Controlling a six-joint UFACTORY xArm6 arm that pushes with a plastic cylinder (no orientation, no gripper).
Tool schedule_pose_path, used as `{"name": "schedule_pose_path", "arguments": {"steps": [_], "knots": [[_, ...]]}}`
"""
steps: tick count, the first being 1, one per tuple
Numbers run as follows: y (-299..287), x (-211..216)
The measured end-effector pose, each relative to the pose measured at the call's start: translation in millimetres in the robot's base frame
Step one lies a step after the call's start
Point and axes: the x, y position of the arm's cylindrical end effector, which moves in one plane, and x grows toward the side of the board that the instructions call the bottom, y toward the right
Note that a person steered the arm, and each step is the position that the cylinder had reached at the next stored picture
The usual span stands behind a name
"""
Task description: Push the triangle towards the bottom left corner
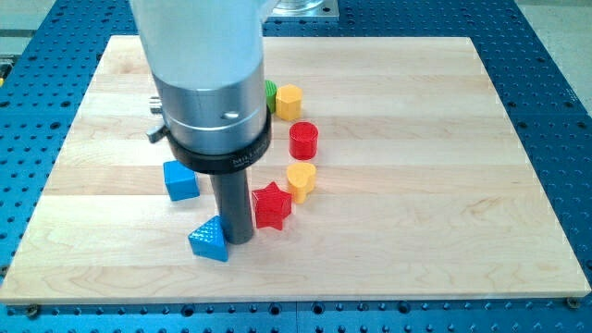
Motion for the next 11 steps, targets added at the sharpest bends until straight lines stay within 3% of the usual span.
{"name": "schedule_pose_path", "arguments": {"steps": [2,4,7,10,11], "knots": [[-55.7,8.9],[22.7,29.9],[-68.6,22.8],[-19.2,36.5],[-66.5,36.5]]}}
